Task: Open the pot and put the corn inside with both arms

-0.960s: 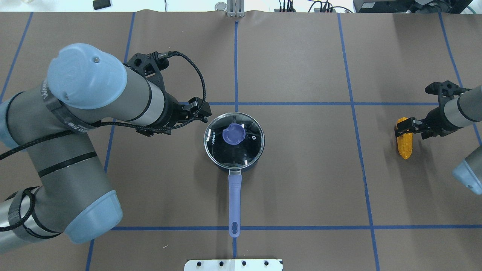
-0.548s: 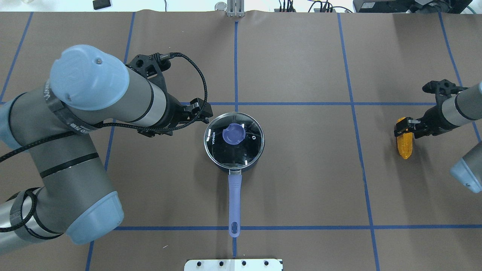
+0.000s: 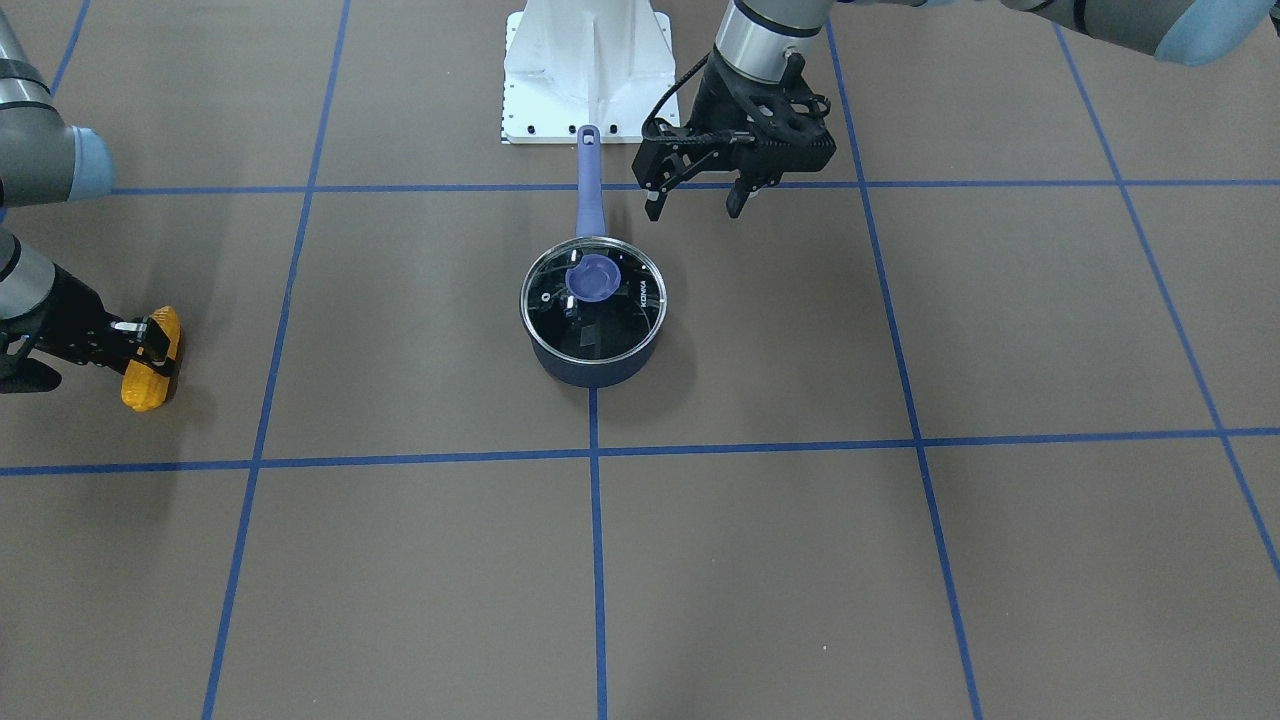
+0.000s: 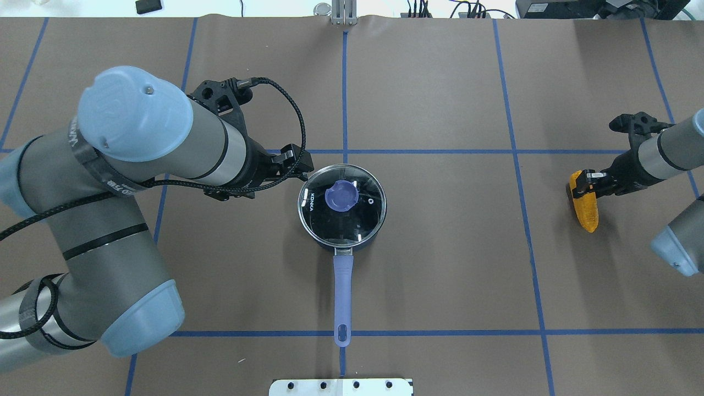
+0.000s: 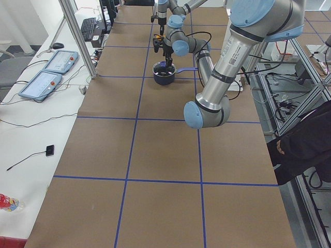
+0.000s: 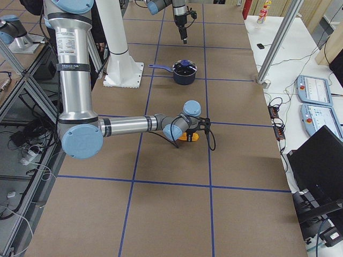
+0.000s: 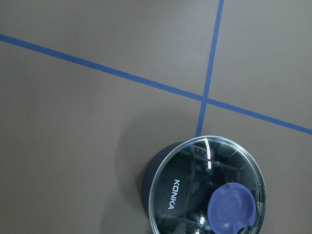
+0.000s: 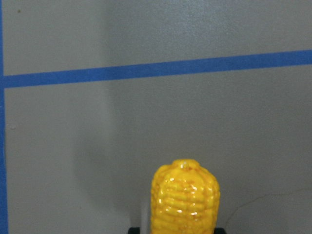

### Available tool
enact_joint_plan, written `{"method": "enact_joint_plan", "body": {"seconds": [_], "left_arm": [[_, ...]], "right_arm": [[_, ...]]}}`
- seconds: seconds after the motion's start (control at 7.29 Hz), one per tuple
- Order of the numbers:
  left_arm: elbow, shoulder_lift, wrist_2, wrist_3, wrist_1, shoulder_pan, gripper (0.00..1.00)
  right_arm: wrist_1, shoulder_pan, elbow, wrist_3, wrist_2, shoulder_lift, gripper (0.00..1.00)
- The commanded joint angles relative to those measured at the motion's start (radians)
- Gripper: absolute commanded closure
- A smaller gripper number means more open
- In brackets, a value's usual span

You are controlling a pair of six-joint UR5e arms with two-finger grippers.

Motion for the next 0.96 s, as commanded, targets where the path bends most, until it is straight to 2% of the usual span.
{"method": "enact_joint_plan", "body": {"seconds": [0.0,0.27,0.41,0.82], "left_arm": [[0.041,-0.032,0.002,-0.002,0.0,0.008,0.02],[0.132,-0.109,0.047,-0.018,-0.002,0.036,0.02],[0.166,-0.139,0.049,-0.018,0.0,0.039,0.02],[0.316,-0.248,0.051,-0.005,0.003,0.041,0.02]], "right_arm": [[-0.003,0.0,0.002,0.0,0.02,0.013,0.69],[-0.024,0.02,0.007,0.002,0.049,0.043,0.69],[-0.08,0.044,0.01,0.002,0.078,0.082,0.69],[-0.095,0.074,0.011,0.002,0.108,0.1,0.69]]}}
